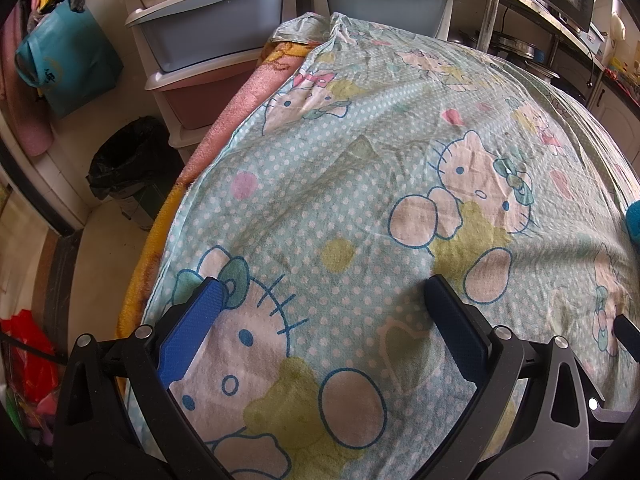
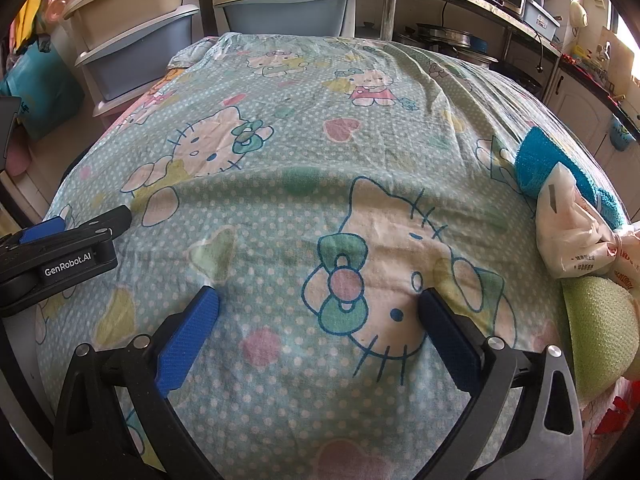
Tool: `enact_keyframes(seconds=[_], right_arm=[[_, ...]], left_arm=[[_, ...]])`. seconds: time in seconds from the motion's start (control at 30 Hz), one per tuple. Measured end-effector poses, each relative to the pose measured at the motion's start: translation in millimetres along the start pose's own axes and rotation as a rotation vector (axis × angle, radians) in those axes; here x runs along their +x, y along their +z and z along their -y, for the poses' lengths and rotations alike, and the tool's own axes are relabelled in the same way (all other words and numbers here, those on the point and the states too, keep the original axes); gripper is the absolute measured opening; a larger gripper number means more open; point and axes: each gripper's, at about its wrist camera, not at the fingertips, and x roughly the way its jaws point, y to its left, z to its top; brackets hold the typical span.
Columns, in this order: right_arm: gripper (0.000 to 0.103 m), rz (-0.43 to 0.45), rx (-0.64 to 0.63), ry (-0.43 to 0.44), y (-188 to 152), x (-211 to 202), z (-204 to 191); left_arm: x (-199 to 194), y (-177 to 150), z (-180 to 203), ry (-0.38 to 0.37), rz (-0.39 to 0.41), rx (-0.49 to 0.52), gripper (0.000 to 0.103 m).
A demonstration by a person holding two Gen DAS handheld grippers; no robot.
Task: Collect trash
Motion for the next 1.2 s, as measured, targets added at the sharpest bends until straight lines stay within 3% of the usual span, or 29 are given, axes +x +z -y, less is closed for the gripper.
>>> enact_keyframes(seconds=[1.2], right_arm=[[0.098, 0.000, 0.001, 0.001, 2.0, -1.3, 1.3]], left_arm=[[-0.1, -0.3, 0.0, 0.000, 0.000, 0.000, 0.094]])
